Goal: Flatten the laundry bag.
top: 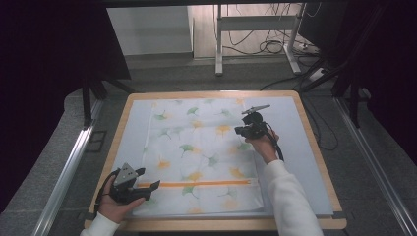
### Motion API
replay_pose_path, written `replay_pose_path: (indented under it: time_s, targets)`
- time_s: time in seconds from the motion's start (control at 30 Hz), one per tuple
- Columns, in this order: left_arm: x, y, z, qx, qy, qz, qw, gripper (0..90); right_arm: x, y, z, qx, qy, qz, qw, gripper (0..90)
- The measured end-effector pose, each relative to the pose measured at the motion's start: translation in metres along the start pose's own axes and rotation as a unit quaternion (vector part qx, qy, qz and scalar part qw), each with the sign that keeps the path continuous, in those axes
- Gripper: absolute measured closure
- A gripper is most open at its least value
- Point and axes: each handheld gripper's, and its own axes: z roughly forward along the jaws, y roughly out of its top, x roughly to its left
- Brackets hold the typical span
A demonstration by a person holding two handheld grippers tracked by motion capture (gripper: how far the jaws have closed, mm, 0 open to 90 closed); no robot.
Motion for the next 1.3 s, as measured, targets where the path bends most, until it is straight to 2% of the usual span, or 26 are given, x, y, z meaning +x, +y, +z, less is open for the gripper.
replay_pose_path:
  time_s: [0.1,0.27,0.37,0.73,1.3]
  targets:
    - [0.0,0.0,0.0,-0.001,0.001,0.001,1.0,24.8,0.007,-0.008,-0.012,-0.006,0.011,-0.006,0.9999,89.0]
    - [0.001,0.0,0.0,-0.002,0.003,-0.001,1.0,24.7,0.021,-0.027,-0.031,-0.011,0.029,-0.036,0.9989,89.0]
    - [0.001,-0.001,0.001,-0.002,0.003,-0.001,1.0,24.7,0.026,-0.041,-0.041,-0.015,0.036,-0.044,0.9983,89.0]
    - [-0.001,-0.001,0.003,0.002,0.006,0.002,1.0,24.8,0.028,-0.083,-0.068,-0.017,0.038,-0.036,0.9985,89.0]
    - [-0.007,0.002,0.004,0.006,0.013,0.014,0.9998,25.8,0.05,-0.126,-0.1,-0.026,0.058,-0.037,0.9973,89.0]
